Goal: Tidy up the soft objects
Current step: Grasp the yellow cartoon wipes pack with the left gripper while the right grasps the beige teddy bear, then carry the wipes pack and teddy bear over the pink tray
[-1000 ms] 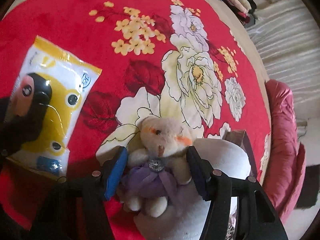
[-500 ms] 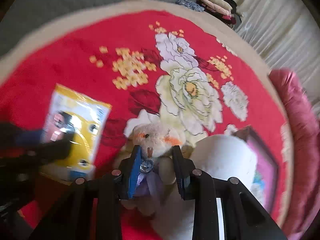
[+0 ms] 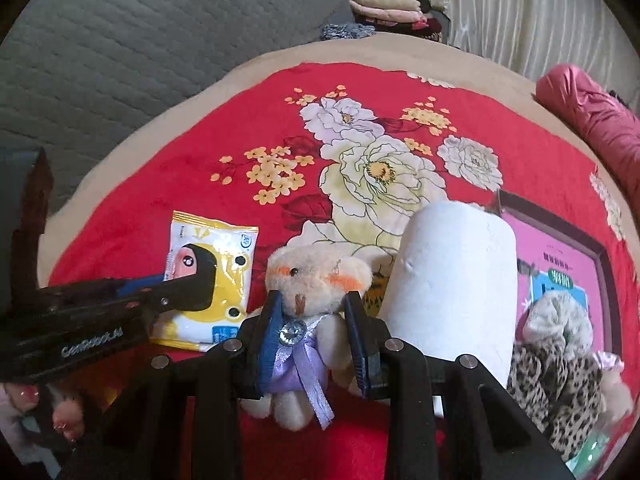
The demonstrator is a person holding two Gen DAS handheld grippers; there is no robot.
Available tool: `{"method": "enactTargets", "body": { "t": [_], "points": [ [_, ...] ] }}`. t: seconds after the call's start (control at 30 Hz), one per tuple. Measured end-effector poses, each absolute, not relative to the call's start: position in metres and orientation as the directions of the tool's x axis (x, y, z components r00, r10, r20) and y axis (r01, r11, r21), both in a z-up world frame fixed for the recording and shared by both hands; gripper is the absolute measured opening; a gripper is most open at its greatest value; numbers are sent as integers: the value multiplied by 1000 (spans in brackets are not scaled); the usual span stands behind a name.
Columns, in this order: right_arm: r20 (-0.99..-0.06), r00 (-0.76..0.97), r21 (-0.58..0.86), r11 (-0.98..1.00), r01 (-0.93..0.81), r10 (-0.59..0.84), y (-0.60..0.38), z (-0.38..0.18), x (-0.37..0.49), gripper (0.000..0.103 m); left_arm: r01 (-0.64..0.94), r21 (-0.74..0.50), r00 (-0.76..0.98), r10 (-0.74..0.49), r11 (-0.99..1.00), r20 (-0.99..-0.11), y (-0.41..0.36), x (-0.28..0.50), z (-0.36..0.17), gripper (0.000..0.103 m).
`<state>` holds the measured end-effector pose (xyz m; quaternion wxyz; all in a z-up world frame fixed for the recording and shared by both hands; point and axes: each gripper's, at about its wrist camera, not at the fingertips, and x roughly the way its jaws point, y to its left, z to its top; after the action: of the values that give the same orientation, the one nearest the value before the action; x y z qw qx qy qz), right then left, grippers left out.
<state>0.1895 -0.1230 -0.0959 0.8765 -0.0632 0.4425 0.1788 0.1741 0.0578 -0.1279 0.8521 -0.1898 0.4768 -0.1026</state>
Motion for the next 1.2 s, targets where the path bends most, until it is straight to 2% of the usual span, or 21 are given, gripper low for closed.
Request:
{"method": "enactTargets", "body": {
  "t": [0.63,1.2],
  "points": [
    [-708,618,106,917,-384,341,-151,-70,148,32,27,-401,538,-352,915,-766,43,164,-110,15],
    [-675,641,146,918,-370,366,-166,-58,137,32,63,-357,578,-326,932,-749,31,151,-81,14]
  ]
}}
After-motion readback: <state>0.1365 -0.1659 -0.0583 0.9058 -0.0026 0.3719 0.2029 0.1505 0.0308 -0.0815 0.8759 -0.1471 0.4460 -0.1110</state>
